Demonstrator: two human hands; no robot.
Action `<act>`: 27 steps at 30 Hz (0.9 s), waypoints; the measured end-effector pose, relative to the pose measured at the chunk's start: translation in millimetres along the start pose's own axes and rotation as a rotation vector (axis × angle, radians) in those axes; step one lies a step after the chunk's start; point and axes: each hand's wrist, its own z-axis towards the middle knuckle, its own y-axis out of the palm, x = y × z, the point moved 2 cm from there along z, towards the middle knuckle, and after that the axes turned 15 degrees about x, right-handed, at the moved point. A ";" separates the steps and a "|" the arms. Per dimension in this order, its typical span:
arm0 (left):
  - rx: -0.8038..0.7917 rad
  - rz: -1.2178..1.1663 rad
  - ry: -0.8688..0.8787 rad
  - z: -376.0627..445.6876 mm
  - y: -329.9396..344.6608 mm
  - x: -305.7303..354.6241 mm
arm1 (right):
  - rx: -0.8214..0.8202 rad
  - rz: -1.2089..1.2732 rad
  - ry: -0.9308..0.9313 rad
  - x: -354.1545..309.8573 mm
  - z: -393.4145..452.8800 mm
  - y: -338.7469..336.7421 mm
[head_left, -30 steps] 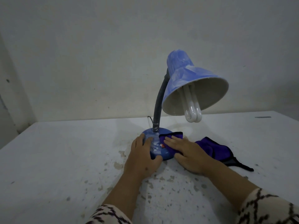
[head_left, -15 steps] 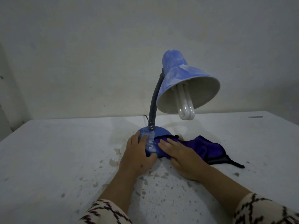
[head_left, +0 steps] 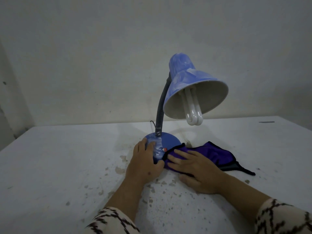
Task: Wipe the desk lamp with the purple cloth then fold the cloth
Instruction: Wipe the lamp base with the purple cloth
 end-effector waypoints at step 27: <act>0.004 -0.005 -0.022 2.1 3.0 -3.0 | 0.190 0.132 0.259 3.7 29.3 8.0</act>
